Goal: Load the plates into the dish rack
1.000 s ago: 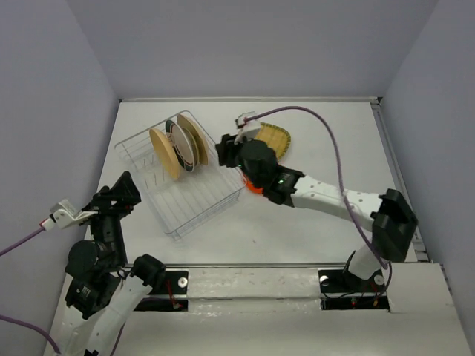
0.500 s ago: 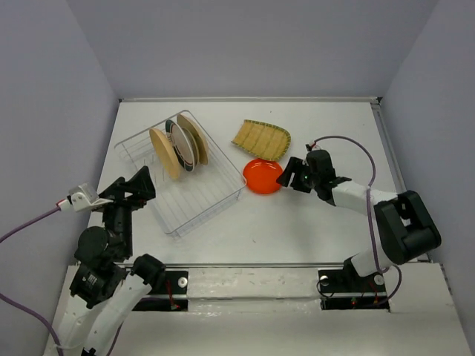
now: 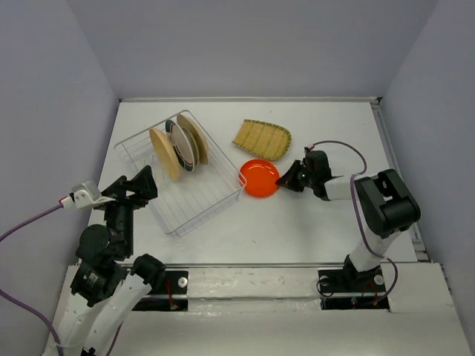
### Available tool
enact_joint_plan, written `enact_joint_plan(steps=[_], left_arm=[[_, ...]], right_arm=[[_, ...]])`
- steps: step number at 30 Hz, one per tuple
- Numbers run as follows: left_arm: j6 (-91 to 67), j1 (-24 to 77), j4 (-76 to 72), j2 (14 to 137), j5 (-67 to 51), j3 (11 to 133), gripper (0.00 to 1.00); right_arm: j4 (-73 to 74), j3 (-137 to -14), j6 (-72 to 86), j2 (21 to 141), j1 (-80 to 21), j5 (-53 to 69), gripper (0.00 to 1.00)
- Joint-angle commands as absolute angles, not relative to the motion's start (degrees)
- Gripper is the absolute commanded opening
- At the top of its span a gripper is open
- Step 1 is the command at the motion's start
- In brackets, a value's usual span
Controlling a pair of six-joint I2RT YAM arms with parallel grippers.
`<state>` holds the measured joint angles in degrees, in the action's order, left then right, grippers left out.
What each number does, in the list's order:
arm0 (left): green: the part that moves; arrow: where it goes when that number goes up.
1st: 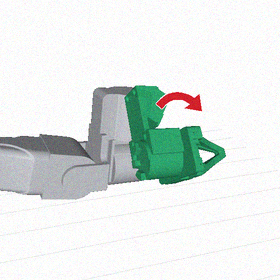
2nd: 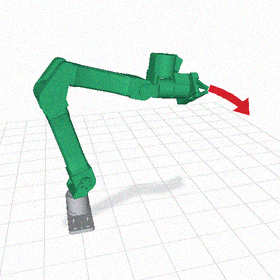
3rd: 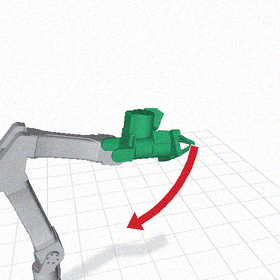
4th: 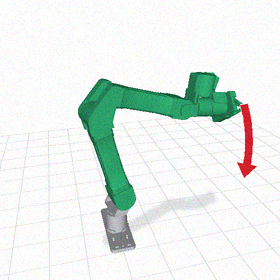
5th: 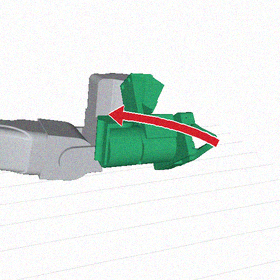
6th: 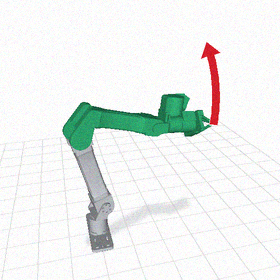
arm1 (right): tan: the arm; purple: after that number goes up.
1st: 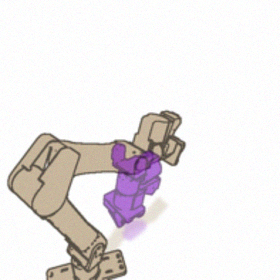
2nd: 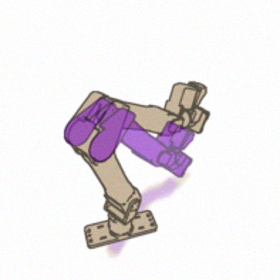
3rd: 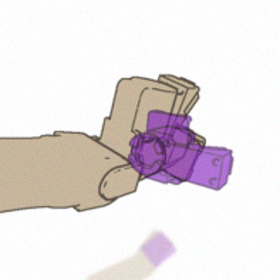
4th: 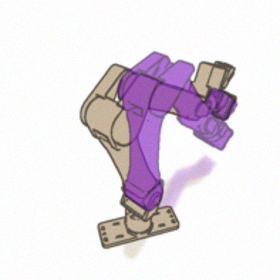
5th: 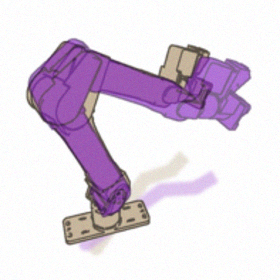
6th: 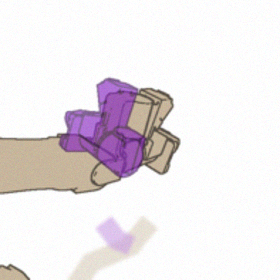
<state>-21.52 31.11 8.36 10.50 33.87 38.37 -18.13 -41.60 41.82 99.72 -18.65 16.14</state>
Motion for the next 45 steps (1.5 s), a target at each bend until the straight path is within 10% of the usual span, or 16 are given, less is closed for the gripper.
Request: enact_joint_plan(steps=[1, 14, 20, 32, 45], left_arm=[[-20.48, 31.03, 5.19, 11.60, 33.84, 38.41, 0.99], [-20.65, 30.32, 4.75, 11.34, 32.87, 38.41, 0.99], [-20.65, 29.45, 4.57, 11.25, 32.87, 38.58, 0.99], [-21.01, 27.86, 4.57, 9.85, 38.40, 39.55, 0.99], [-21.53, 27.95, 5.54, 6.59, 40.78, 39.55, 0.99]], right_arm=[[-20.65, -37.10, 44.47, 97.14, -16.96, 13.37, 0.07], [2.54, -35.67, 38.15, 57.68, -16.96, 4.83, 0.07], [7.55, -49.63, 34.81, 57.39, -26.17, -5.51, 0.07], [3.52, -92.25, 22.60, 97.94, -62.99, -42.25, 0.07], [0.01, -131.73, 5.20, 133.05, -70.31, -64.94, 0.07]])
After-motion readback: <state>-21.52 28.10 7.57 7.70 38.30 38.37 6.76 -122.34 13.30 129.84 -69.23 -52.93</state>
